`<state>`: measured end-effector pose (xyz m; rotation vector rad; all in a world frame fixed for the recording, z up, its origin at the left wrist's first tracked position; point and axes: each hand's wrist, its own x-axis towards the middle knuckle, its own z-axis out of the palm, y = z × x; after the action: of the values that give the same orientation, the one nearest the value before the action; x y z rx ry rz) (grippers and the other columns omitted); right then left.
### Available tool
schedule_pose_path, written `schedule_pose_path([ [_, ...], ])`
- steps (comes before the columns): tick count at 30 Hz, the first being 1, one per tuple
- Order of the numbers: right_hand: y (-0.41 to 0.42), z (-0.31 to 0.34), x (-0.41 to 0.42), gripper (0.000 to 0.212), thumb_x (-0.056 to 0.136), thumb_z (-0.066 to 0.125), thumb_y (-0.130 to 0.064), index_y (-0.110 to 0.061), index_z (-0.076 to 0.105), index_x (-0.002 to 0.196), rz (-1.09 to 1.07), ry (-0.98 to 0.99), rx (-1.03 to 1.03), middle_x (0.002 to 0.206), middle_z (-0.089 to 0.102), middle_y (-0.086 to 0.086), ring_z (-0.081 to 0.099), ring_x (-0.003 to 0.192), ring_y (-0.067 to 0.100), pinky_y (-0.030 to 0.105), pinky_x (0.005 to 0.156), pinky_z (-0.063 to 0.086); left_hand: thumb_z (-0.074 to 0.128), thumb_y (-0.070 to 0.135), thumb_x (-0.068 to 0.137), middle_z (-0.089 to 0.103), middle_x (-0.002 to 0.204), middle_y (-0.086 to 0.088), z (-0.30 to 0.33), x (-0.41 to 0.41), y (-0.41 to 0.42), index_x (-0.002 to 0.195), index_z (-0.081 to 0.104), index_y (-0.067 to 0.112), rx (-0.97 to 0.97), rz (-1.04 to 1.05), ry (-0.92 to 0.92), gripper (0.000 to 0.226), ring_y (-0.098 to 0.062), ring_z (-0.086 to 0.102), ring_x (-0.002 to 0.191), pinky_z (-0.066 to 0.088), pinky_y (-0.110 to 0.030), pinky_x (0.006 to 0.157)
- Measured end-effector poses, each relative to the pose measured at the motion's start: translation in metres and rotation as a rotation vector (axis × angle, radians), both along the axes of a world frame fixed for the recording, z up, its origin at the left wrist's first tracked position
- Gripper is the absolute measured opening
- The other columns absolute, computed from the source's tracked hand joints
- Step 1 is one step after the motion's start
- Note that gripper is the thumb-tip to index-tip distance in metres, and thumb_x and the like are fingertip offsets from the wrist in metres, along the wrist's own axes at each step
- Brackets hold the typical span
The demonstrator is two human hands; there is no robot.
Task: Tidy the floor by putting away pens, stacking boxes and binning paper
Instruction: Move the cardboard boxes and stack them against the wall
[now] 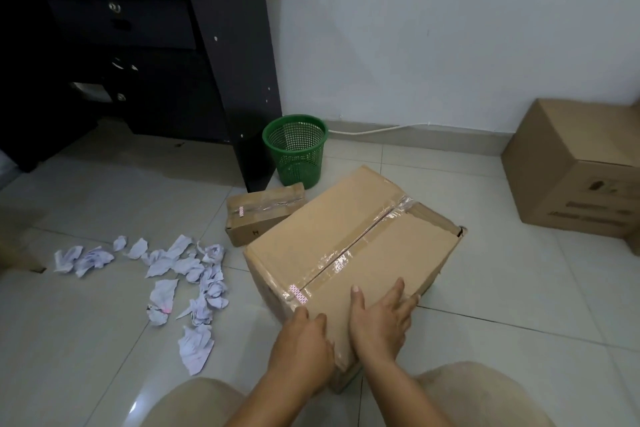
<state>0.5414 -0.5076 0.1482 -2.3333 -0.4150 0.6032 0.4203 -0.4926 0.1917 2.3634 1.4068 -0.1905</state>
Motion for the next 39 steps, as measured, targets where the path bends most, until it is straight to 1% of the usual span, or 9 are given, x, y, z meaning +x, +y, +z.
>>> schedule_pose_path([
  [3, -0.003, -0.002, 0.012, 0.101, 0.085, 0.057, -0.061, -0.018, 0.0, 0.155, 0.079, -0.032, -0.036, 0.162, -0.009, 0.011, 0.017, 0.144, 0.035, 0.047, 0.109, 0.032, 0.044, 0.042, 0.089, 0.057, 0.114, -0.005, 0.003, -0.003, 0.01, 0.106, 0.058, 0.021, 0.044, -0.05, 0.024, 0.031, -0.028, 0.056, 0.107, 0.045, -0.035, 0.087],
  [7, 0.003, 0.003, 0.023, 0.106, 0.084, 0.065, -0.054, -0.014, -0.004, 0.155, 0.16, -0.01, -0.054, 0.161, -0.016, 0.008, 0.02, 0.145, 0.034, 0.043, 0.107, 0.035, 0.051, 0.037, 0.085, 0.071, 0.105, 0.0, 0.002, -0.007, 0.063, 0.118, 0.063, 0.028, 0.027, 0.186, -0.207, 0.036, -0.022, 0.063, 0.102, 0.051, -0.031, 0.084],
  [13, 0.011, 0.001, 0.048, 0.107, 0.085, 0.067, -0.05, -0.016, -0.007, 0.154, 0.283, -0.015, -0.083, 0.16, -0.022, 0.004, 0.018, 0.147, 0.03, 0.039, 0.113, 0.031, 0.059, 0.034, 0.087, 0.044, 0.142, -0.007, -0.012, -0.013, 0.126, 0.141, 0.043, 0.02, 0.144, 0.328, -0.194, 0.059, -0.03, 0.037, 0.129, 0.032, -0.04, 0.106],
  [21, 0.019, 0.003, 0.078, 0.109, 0.086, 0.067, -0.048, -0.019, -0.013, 0.154, 0.478, -0.006, -0.129, 0.159, -0.028, 0.002, 0.014, 0.149, 0.027, 0.036, 0.116, 0.024, 0.057, 0.046, 0.084, 0.051, 0.13, -0.013, -0.031, -0.025, 0.13, 0.133, 0.037, 0.018, 0.008, 0.466, -0.206, 0.06, -0.035, 0.05, 0.117, 0.046, -0.043, 0.093],
  [26, 0.016, 0.006, 0.093, 0.125, 0.077, 0.079, -0.04, -0.025, -0.02, 0.151, 0.347, 0.09, -0.055, 0.161, 0.007, 0.006, 0.03, 0.142, 0.029, 0.041, 0.111, 0.032, 0.039, 0.068, 0.085, 0.048, 0.135, -0.014, -0.03, -0.027, 0.123, 0.14, 0.03, 0.024, 0.038, 0.465, -0.009, 0.071, -0.034, 0.051, 0.119, 0.045, -0.041, 0.086],
  [29, 0.015, 0.005, 0.095, 0.12, 0.072, 0.082, -0.044, -0.021, -0.004, 0.152, 0.214, 0.18, -0.082, 0.147, 0.039, 0.008, 0.047, 0.129, 0.033, 0.046, 0.104, 0.043, 0.027, 0.077, 0.083, 0.055, 0.129, -0.01, -0.028, -0.028, 0.132, 0.133, 0.04, 0.024, 0.02, 0.426, 0.069, 0.074, -0.031, 0.054, 0.115, 0.043, -0.038, 0.078],
  [32, 0.016, 0.005, 0.096, 0.093, 0.071, 0.081, -0.045, -0.019, 0.024, 0.139, 0.198, 0.196, -0.084, 0.132, 0.053, 0.005, 0.056, 0.116, 0.031, 0.047, 0.096, 0.049, 0.036, 0.071, 0.086, 0.055, 0.129, -0.013, -0.028, -0.02, 0.137, 0.131, 0.045, 0.014, -0.025, 0.467, -0.037, 0.072, -0.033, 0.054, 0.115, 0.045, -0.038, 0.084],
  [35, 0.016, 0.007, 0.093, 0.081, 0.075, 0.076, -0.047, -0.02, 0.03, 0.136, 0.198, 0.167, -0.053, 0.128, 0.055, 0.003, 0.058, 0.112, 0.029, 0.044, 0.093, 0.051, 0.053, 0.051, 0.09, 0.054, 0.132, -0.016, -0.03, -0.009, 0.136, 0.133, 0.041, 0.007, -0.16, 0.576, -0.257, 0.063, -0.036, 0.053, 0.117, 0.043, -0.038, 0.088],
  [39, 0.014, 0.01, 0.093, 0.076, 0.077, 0.068, -0.055, -0.022, 0.035, 0.136, 0.2, 0.059, -0.059, 0.125, 0.06, 0.0, 0.059, 0.11, 0.028, 0.04, 0.088, 0.051, 0.055, 0.047, 0.09, 0.057, 0.129, -0.016, -0.029, -0.004, 0.133, 0.129, 0.044, 0.007, -0.125, 0.581, -0.277, 0.056, -0.037, 0.055, 0.113, 0.045, -0.039, 0.087],
])
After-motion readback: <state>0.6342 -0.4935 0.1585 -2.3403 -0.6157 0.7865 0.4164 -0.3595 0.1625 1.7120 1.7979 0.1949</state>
